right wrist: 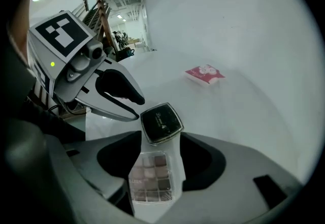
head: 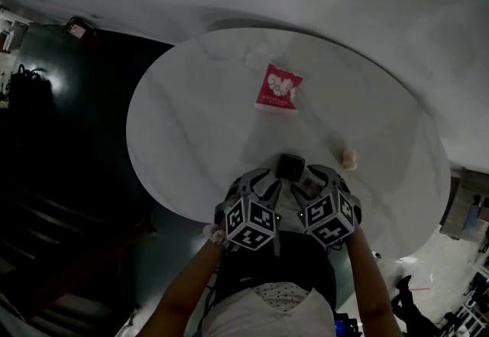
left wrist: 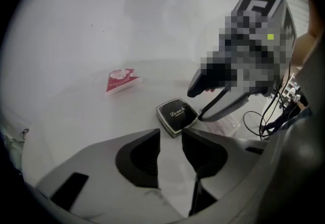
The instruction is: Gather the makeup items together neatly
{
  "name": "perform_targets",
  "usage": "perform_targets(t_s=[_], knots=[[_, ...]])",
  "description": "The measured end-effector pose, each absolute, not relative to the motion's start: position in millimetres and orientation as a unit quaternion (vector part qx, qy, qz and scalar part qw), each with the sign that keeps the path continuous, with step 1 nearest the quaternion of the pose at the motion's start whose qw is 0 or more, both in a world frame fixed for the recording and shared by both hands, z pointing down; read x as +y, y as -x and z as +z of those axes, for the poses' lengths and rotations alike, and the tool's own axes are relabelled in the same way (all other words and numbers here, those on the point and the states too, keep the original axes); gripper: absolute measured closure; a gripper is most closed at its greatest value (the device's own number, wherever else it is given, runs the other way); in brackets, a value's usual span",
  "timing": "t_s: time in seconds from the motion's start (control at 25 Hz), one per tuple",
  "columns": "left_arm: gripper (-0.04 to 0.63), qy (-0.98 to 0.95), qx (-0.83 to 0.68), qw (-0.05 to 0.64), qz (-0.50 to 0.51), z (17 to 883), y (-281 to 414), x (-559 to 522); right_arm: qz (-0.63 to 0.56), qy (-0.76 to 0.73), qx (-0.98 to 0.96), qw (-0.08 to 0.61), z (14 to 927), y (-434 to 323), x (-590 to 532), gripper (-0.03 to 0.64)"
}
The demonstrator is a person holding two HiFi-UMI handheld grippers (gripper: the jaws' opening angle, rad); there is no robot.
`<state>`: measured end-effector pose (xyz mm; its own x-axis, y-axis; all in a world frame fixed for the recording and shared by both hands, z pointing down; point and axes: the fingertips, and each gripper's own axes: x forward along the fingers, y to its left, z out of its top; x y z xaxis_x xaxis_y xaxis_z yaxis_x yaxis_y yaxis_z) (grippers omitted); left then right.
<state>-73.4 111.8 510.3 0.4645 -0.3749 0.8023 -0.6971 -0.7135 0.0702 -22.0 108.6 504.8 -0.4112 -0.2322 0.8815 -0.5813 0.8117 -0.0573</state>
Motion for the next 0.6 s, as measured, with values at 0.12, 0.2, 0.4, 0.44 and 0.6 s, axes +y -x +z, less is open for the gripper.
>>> perform_targets(t_s=[0.12, 0.2, 0.4, 0.44, 0.6], knots=[[0.425, -0.835, -0.312, 0.199, 0.407, 512, 72, 114, 0.177, -0.23, -0.821, 0.492, 510, 23, 111, 0.343], [0.424, -0.836, -0.309, 0.197, 0.408, 512, 72, 114, 0.168, -0.222, -0.82, 0.5, 513, 24, 110, 0.337], [0.423, -0.84, -0.298, 0.186, 0.413, 512, 69, 113, 0.14, -0.209, -0.826, 0.505, 514, 26, 105, 0.331], [0.423, -0.841, -0.296, 0.186, 0.414, 512, 68, 113, 0.136, -0.204, -0.828, 0.505, 514, 27, 104, 0.331], [0.423, -0.843, -0.291, 0.189, 0.412, 513, 63, 113, 0.131, -0.198, -0.831, 0.503, 516, 28, 102, 0.33]])
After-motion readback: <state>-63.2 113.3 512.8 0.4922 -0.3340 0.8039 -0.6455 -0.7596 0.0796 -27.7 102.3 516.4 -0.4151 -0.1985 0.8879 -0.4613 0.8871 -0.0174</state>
